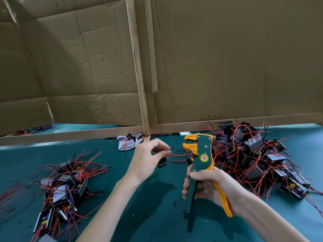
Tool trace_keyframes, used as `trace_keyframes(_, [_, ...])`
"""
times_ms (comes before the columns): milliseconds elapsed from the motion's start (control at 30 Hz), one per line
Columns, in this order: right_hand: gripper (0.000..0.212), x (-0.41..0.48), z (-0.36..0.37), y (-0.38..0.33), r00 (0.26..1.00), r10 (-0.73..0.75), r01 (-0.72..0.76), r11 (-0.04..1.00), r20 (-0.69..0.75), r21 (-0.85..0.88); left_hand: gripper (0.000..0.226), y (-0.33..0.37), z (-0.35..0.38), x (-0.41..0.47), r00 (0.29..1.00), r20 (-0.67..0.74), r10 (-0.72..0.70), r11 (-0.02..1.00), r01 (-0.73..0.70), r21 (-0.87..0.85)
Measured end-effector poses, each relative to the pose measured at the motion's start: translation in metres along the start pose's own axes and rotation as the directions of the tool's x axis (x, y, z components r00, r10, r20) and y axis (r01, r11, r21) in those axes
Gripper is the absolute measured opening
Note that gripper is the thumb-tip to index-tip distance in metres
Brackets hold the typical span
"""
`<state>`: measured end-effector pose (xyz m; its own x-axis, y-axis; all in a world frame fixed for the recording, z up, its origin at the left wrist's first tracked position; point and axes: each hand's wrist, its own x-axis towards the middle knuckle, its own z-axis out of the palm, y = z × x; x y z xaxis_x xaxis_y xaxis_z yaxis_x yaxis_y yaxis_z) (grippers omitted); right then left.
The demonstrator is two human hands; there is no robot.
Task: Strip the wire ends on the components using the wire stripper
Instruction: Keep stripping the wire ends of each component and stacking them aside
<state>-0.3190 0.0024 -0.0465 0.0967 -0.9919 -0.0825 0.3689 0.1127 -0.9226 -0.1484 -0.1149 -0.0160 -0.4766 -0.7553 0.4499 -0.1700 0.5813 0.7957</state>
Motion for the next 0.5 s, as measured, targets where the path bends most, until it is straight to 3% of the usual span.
trace_keyframes(133, [0.034, -0.001, -0.001, -0.001, 0.996, 0.004, 0.0, 0.999, 0.094, -0.05, 0.01, 0.015, -0.007, 0.001, 0.998, 0.038, 0.055, 0.996, -0.057, 0.064])
trace_keyframes(500, [0.028, -0.003, -0.002, 0.0, 0.988, 0.009, 0.013, 0.989, 0.154, -0.145, 0.013, 0.023, -0.011, 0.001, 0.992, 0.125, 0.022, 0.997, -0.031, 0.072])
